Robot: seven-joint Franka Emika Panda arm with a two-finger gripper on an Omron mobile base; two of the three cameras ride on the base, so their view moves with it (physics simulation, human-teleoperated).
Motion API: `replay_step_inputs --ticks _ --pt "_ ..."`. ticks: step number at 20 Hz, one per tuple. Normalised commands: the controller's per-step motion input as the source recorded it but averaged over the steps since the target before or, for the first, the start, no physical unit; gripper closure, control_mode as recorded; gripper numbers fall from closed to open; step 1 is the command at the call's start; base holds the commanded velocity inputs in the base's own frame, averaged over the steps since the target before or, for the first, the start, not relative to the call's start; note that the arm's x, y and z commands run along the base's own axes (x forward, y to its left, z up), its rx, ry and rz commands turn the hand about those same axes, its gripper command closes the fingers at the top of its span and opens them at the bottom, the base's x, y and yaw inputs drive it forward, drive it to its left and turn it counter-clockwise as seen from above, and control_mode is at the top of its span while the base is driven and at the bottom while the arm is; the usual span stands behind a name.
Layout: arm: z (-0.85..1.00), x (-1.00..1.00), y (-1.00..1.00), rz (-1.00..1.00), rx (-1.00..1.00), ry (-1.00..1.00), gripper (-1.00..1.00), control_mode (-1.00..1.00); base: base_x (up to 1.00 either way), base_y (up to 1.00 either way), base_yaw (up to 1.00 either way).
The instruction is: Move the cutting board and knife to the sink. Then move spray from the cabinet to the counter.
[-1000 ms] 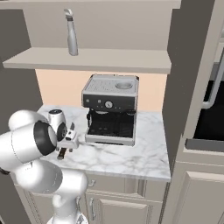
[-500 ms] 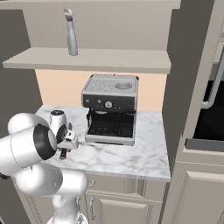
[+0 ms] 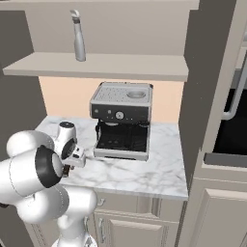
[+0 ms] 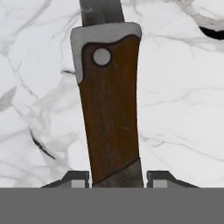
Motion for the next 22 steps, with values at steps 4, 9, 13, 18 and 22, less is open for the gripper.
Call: replay_step_inputs --ticks 4,9,13,18,22 --pt "0.32 -0.02 0.03 0.0 -0.03 -0.02 1.0 -1.0 0.0 0.0 0.0" --pt "0.42 -0.02 0.02 -0.01 -0.04 -0.01 1.0 -1.0 0.0 0.0 0.0" --pt "0.43 -0.18 -0.01 -0.01 -0.01 0.0 1.0 -1.0 0.0 0.0 0.0" --pt "0.39 -0.27 -0.01 -0.01 0.0 0.0 1.0 -1.0 0.0 0.0 0.0" --pt "0.37 -0.34 -0.03 0.0 0.0 -0.01 1.0 -1.0 0.0 0.0 0.0"
